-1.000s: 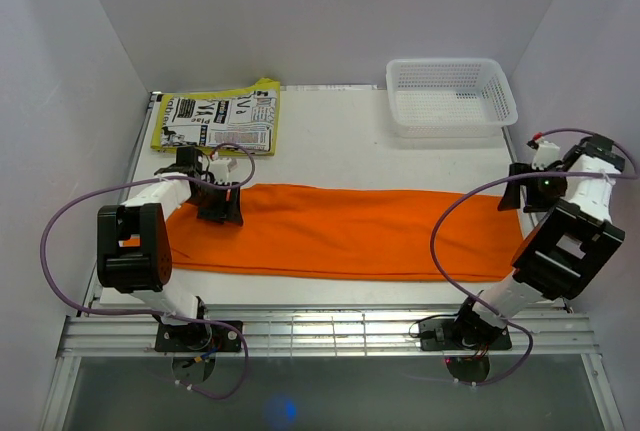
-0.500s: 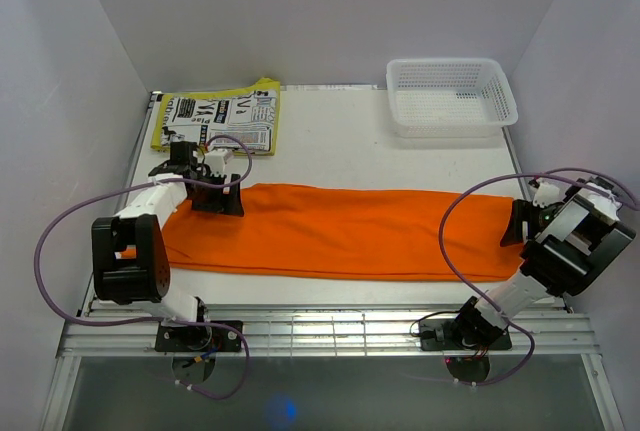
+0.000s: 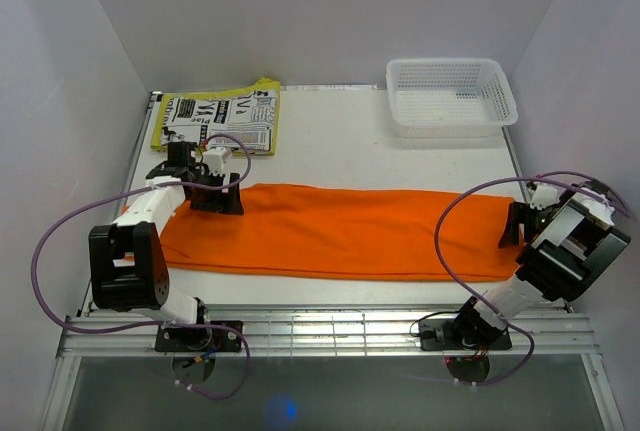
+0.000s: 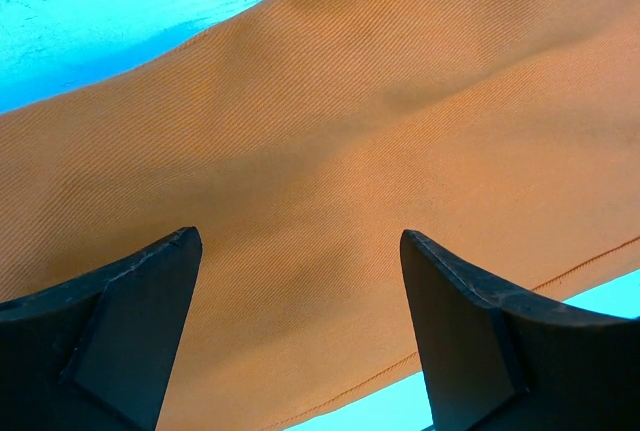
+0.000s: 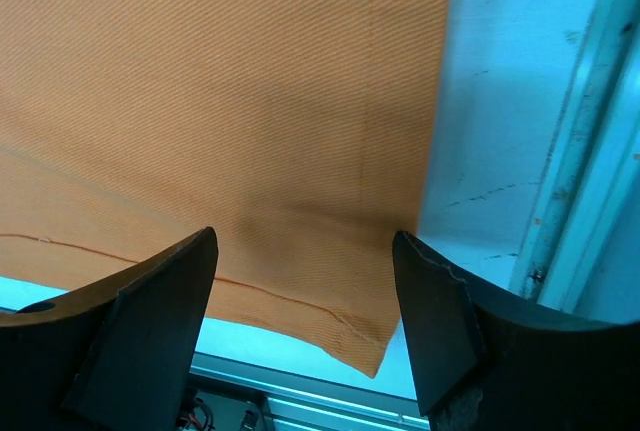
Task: Fold and stack the trousers
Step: Fold the trousers
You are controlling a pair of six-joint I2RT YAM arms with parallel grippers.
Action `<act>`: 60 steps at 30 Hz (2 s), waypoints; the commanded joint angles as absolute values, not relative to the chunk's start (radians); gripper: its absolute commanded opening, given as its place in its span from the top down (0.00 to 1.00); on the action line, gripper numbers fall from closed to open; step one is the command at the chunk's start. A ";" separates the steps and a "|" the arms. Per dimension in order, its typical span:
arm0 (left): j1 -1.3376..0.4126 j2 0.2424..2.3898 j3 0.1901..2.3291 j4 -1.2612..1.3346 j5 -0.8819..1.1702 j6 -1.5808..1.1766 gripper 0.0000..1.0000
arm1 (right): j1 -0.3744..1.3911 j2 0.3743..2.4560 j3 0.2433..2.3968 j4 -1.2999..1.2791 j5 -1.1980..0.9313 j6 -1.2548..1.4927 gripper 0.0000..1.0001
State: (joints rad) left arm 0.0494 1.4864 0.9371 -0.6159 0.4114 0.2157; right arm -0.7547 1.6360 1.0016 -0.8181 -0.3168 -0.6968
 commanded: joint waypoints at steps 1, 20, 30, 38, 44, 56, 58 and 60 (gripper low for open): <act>0.054 1.440 0.927 -0.595 0.452 0.207 0.09 | -0.756 1.562 1.046 -0.798 -0.301 -0.710 0.23; 0.054 1.436 0.933 -0.584 0.460 0.186 0.08 | -0.654 1.723 0.915 -0.709 -0.336 -0.643 0.35; 0.054 1.410 0.928 -0.594 0.445 0.189 0.07 | -0.630 1.665 0.977 -0.747 -0.291 -0.600 0.92; 0.054 1.339 0.908 -0.630 0.434 0.192 0.02 | -0.727 1.618 1.313 -0.908 -0.245 -0.716 0.92; 0.054 1.305 0.896 -0.666 0.466 0.210 0.02 | -0.704 1.628 1.442 -1.095 -0.412 -0.749 0.92; 0.054 1.351 0.858 -0.672 0.563 0.178 0.02 | -0.168 1.457 1.272 -0.985 -0.833 -0.396 0.92; 0.054 1.354 0.859 -0.669 0.565 0.169 0.02 | -0.057 1.454 1.208 -0.861 -0.830 -0.304 0.92; 0.054 1.361 0.870 -0.675 0.564 0.164 0.02 | -0.002 1.471 1.169 -0.790 -0.824 -0.255 0.92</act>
